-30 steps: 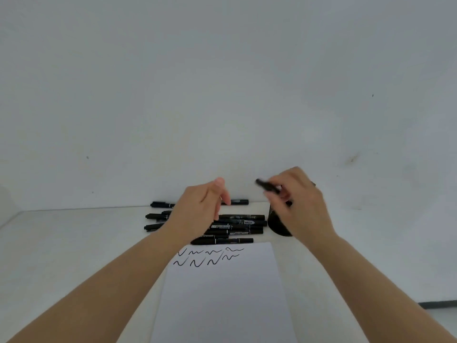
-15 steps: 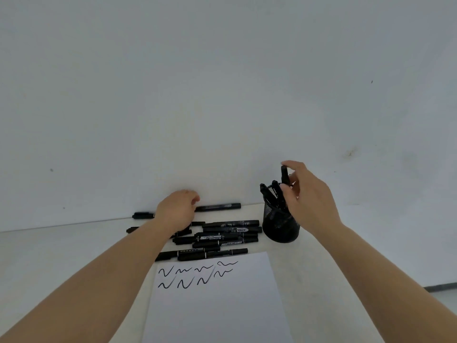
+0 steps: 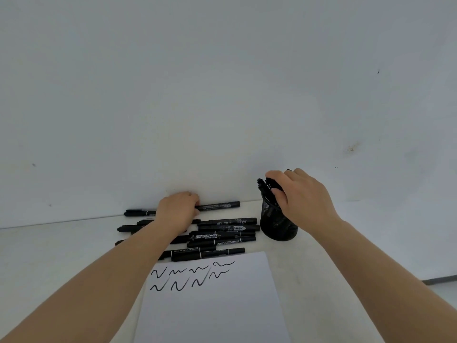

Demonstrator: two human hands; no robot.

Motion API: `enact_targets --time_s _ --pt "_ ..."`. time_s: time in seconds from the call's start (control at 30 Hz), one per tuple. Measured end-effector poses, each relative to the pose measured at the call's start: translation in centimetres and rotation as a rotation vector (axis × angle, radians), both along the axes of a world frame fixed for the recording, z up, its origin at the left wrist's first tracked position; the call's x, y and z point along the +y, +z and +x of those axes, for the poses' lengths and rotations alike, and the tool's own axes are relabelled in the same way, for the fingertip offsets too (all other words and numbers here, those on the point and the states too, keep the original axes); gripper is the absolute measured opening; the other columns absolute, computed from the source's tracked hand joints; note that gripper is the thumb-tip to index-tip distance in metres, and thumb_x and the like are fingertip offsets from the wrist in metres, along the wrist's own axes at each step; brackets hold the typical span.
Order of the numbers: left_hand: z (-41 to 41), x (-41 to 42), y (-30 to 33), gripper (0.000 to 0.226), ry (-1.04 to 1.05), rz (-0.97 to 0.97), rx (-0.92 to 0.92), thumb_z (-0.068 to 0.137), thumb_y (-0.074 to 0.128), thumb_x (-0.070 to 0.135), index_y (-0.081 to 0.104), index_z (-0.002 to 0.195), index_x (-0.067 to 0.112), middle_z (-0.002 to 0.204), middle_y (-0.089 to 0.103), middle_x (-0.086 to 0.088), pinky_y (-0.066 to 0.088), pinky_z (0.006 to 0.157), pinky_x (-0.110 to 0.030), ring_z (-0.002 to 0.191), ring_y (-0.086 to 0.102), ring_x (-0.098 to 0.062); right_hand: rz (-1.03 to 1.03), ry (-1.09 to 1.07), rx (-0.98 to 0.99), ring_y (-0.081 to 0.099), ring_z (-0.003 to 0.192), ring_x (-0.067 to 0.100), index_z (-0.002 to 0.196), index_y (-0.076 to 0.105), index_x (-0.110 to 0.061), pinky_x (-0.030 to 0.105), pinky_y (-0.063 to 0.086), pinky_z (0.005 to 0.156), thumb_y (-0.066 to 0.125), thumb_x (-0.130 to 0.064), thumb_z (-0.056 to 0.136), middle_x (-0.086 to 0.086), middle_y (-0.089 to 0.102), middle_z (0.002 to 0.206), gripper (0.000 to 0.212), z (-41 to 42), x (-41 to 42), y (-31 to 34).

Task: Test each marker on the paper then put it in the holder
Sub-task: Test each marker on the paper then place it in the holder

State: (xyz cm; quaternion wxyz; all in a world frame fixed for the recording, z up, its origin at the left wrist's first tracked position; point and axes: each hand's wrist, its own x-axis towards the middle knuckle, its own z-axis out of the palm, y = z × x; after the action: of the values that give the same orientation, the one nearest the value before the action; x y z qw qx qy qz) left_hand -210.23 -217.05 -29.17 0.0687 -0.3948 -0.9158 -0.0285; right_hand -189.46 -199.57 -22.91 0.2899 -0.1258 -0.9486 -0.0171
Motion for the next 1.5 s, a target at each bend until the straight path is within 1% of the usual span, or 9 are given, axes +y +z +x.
enact_targets --time_s 0.23,0.37,0.57,0.8,0.97,1.1,1.2,1.33,1.5 --pt "2.4 -2.8 3.0 0.019 0.036 0.241 -0.017 0.096 0.042 0.034 0.055 0.107 0.025 0.103 0.064 0.005 0.038 0.069 -0.031 0.089 0.057 -0.019 -0.023 0.058 0.242 0.055 0.079 0.027 0.104 0.065 -0.009 0.034 0.046 0.068 0.062 -0.012 0.082 0.006 0.064 0.085 0.022 1.3 -2.7 0.7" --pt "6.8 -5.2 5.3 0.015 -0.061 0.497 -0.33 0.092 0.051 0.029 0.058 0.105 0.024 0.088 0.064 0.011 0.047 0.08 -0.03 0.087 0.06 -0.011 -0.706 0.095 0.212 0.051 0.063 0.007 0.086 0.063 -0.024 0.019 0.039 0.061 0.055 -0.025 0.089 -0.007 0.06 0.068 0.009 2.1 -7.4 0.3" --pt "13.6 -8.9 5.1 0.009 -0.283 0.54 -0.422 0.091 0.053 0.026 0.053 0.09 0.035 0.077 0.058 0.02 0.038 0.063 -0.01 0.072 0.053 0.007 -1.58 0.26 0.283 0.041 0.042 0.007 0.078 0.06 -0.019 0.018 0.031 0.041 0.054 -0.021 0.091 -0.002 0.052 0.053 0.014 3.3 -13.4 -1.2" --pt "17.1 -12.1 4.3 0.038 -0.363 0.423 -0.201 0.094 0.027 0.049 0.053 0.09 0.021 0.072 0.042 0.015 0.027 0.057 -0.019 0.066 0.041 -0.007 -2.055 0.143 0.166 0.032 0.036 0.013 0.062 0.051 -0.011 0.02 0.022 0.034 0.056 -0.023 0.087 0.004 0.042 0.042 0.028 4.9 -16.6 -2.1" --pt "19.1 -14.0 3.8 0.045 -0.276 0.234 -0.029 0.089 0.006 0.058 0.036 0.083 0.025 0.068 0.036 0.011 0.023 0.056 -0.029 0.064 0.037 -0.016 -2.053 0.154 0.088 0.03 0.031 0.014 0.056 0.052 -0.005 0.016 0.02 0.032 0.046 -0.009 0.086 0.008 0.041 0.038 0.031 6.1 -16.8 -1.6" --pt "20.3 -14.2 3.2 0.034 -0.298 0.345 -0.298 0.095 0.021 0.044 0.03 0.066 0.03 0.056 0.037 0.011 0.022 0.053 -0.027 0.056 0.036 -0.009 -1.993 0.141 0.073 0.025 0.026 0.013 0.047 0.05 -0.006 0.012 0.016 0.032 0.045 -0.006 0.082 0.008 0.037 0.034 0.035 6.1 -16.7 -1.6" --pt "18.8 -16.5 3.0 0.039 -0.175 0.505 -0.63 0.093 0.023 0.043 0.032 0.058 0.026 0.047 0.039 0.012 0.025 0.05 -0.018 0.049 0.032 -0.005 -2.047 0.043 0.388 0.021 0.023 0.009 0.051 0.042 -0.008 0.008 0.011 0.033 0.041 -0.006 0.083 0.001 0.03 0.03 0.032 7.2 -12.1 -1.2" --pt "15.5 -18.7 2.7 0.041 0.047 0.628 -0.544 0.098 0.035 0.029 0.04 0.058 0.023 0.046 0.036 0.008 0.029 0.047 -0.017 0.044 0.032 -0.006 -1.704 -0.067 0.413 0.028 0.031 0.009 0.06 0.048 -0.006 0.017 0.019 0.032 0.049 -0.011 0.088 0.002 0.039 0.039 0.029 8.9 -8.0 -2.6" --pt "16.3 -15.7 2.3 0.028 -0.113 0.581 -0.608 0.096 0.043 0.023 0.051 0.07 0.03 0.056 0.051 0.008 0.036 0.053 -0.013 0.051 0.046 -0.002 -1.391 -0.015 0.272 0.047 0.049 0.006 0.074 0.063 -0.018 0.019 0.04 0.048 0.064 -0.017 0.083 -0.008 0.055 0.055 0.01 7.6 -9.5 -4.2"
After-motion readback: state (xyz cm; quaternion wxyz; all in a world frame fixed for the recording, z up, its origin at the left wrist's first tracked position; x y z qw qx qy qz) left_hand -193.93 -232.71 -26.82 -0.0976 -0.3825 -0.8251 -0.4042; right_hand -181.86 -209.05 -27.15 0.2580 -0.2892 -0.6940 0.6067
